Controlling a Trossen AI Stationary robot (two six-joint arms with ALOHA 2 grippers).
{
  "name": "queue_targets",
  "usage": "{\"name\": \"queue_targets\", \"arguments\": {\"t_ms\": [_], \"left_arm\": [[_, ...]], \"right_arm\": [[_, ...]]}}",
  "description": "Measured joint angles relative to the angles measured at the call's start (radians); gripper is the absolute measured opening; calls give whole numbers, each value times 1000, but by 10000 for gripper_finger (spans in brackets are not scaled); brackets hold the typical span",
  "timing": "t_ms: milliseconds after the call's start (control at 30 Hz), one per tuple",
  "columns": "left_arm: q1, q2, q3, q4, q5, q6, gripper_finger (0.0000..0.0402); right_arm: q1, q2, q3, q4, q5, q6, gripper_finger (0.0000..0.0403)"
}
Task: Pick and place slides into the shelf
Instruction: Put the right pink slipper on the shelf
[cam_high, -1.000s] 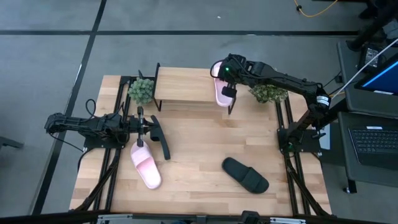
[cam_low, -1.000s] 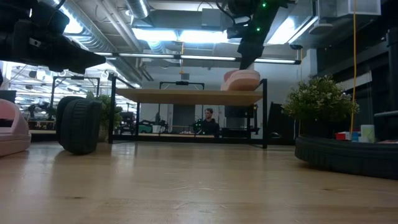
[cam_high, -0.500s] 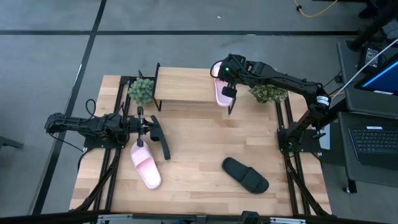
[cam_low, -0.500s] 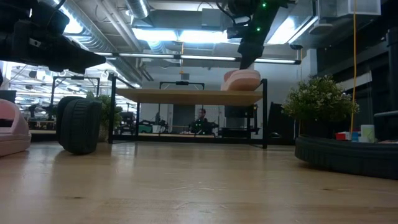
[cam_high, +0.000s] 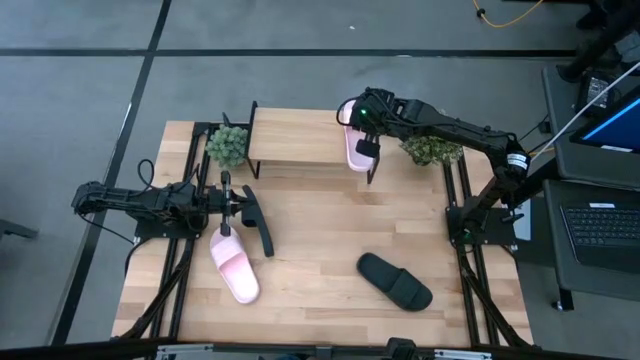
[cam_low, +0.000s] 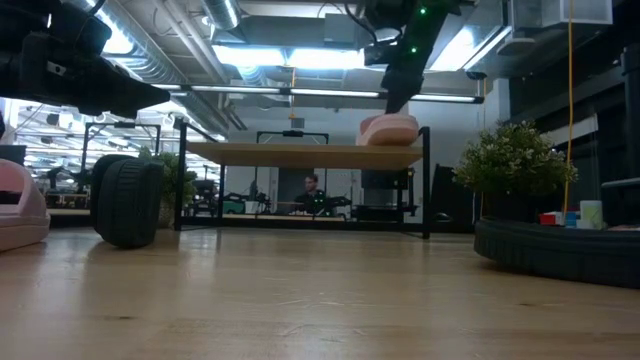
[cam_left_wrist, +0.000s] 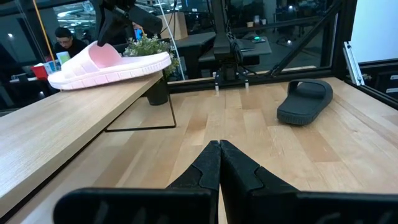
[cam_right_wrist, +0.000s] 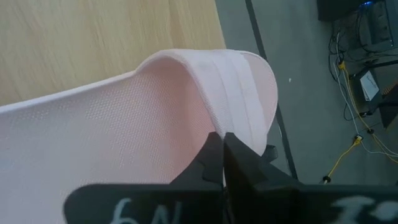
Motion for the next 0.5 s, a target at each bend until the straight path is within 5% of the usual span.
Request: {"name": "queue_targets", "arguments": {"t_ms": [500], "left_arm": [[0,0,0,0,0,0,0]], "right_arm": [[0,23,0,-4,0,-3,10]]}}
